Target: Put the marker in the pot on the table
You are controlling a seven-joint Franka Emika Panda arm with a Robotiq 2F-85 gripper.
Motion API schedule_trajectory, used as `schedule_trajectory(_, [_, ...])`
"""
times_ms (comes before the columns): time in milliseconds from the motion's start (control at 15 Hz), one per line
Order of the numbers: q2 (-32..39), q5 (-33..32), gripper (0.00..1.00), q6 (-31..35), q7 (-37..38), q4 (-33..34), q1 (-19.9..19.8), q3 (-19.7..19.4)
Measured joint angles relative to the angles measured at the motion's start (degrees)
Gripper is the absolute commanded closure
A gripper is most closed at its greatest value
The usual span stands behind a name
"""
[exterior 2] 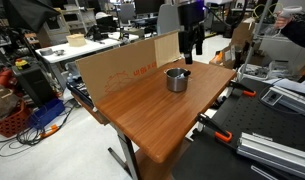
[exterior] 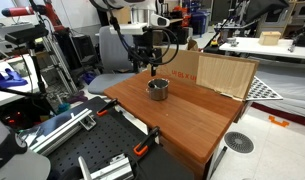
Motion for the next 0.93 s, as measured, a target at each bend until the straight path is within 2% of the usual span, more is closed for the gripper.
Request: schedule_trajectory(933, [13.7,0.0,0.0,1.3,0.7,9.4,0.0,-0.5])
